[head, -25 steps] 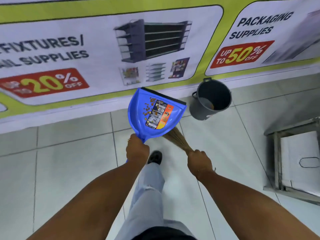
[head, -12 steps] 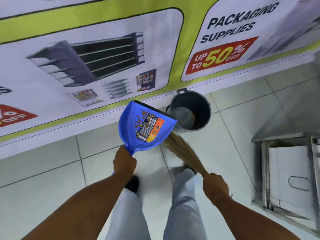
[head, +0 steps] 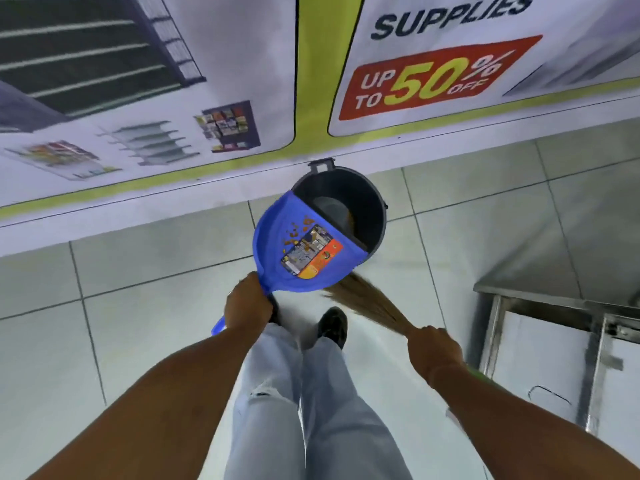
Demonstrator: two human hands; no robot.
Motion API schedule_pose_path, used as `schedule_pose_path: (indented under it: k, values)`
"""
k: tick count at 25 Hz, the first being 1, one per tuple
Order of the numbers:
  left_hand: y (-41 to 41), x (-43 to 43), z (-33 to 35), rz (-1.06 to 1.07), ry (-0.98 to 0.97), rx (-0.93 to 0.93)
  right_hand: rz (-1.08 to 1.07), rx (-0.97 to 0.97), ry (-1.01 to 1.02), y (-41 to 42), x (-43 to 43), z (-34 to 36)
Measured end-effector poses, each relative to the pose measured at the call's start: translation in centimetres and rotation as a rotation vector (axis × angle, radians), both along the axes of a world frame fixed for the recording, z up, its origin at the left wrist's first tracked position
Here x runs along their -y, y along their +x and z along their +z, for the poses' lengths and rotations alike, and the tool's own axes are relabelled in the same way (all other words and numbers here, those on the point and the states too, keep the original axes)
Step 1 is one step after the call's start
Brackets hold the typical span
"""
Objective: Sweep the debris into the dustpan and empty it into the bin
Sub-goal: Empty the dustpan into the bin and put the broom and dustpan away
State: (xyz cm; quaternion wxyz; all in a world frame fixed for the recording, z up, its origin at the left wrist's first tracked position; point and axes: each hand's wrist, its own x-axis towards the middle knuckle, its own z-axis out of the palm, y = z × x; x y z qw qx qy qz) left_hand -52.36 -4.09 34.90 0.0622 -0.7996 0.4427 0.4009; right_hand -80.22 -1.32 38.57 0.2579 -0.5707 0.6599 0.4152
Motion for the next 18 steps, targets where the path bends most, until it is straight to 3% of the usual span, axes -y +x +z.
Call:
schedule_pose_path:
  k: [10,18]
  values:
    - [-6.7,6.1,-3.8,-0.098,0.139,0.03,-0.051,-0.028,0.058,-1.5,3.9,-3.8]
    - [-9.3,10.3,-3.0,-0.364,0.155,0.161,-0.035,-0.017,0.073,-2.3,4.4,-3.7]
